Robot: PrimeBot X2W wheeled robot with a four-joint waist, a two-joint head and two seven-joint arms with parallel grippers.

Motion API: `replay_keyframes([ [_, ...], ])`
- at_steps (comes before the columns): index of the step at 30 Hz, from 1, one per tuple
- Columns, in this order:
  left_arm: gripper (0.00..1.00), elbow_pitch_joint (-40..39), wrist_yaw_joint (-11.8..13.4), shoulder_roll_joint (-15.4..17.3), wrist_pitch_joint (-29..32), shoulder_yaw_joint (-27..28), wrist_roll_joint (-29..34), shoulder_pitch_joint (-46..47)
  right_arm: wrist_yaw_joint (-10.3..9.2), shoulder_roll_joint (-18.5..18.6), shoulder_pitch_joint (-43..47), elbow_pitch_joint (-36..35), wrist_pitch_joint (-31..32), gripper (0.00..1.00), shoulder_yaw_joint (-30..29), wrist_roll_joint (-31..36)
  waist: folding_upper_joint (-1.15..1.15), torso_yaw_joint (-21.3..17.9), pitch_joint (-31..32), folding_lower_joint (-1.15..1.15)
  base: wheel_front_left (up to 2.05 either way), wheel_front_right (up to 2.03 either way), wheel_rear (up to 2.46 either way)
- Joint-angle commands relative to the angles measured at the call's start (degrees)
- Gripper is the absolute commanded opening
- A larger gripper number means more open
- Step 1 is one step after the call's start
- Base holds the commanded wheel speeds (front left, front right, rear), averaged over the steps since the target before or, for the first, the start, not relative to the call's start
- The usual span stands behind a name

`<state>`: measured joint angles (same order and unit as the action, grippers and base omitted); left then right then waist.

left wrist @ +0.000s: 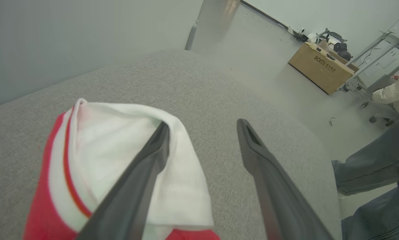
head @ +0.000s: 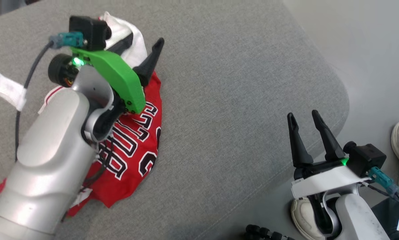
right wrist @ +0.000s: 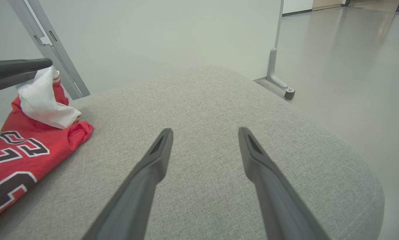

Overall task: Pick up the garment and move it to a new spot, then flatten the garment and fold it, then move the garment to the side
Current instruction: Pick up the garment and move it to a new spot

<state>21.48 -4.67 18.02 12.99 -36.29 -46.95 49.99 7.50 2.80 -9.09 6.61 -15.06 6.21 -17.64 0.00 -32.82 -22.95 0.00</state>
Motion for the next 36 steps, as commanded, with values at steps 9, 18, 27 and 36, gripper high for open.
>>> replay_keyframes([
  [9,1.0,-13.6,7.7,-0.1,-10.7,-0.4,3.8,-15.4,-0.01,0.2,4.6,0.2,-0.2,1.0,-5.2,7.5,0.0,8.2,13.3,0.0,0.0,0.0,0.0],
  [18,1.0,-14.9,12.7,1.1,-19.0,1.4,3.5,-28.7,-0.02,0.2,7.1,-1.2,-0.2,1.0,-8.0,12.7,0.0,17.9,17.8,0.0,0.0,0.0,0.0],
  [27,1.0,-10.3,14.4,2.3,-26.2,3.5,5.0,-36.4,-0.02,0.2,8.4,-1.2,-0.2,1.0,-8.8,14.7,0.0,25.2,19.4,0.0,0.0,0.0,0.0],
  [36,1.0,-7.4,13.8,1.7,-28.2,10.1,8.1,-42.9,-0.02,0.2,9.1,-0.5,-0.2,1.0,-8.1,16.1,0.0,30.5,20.6,0.0,0.0,0.0,0.0],
])
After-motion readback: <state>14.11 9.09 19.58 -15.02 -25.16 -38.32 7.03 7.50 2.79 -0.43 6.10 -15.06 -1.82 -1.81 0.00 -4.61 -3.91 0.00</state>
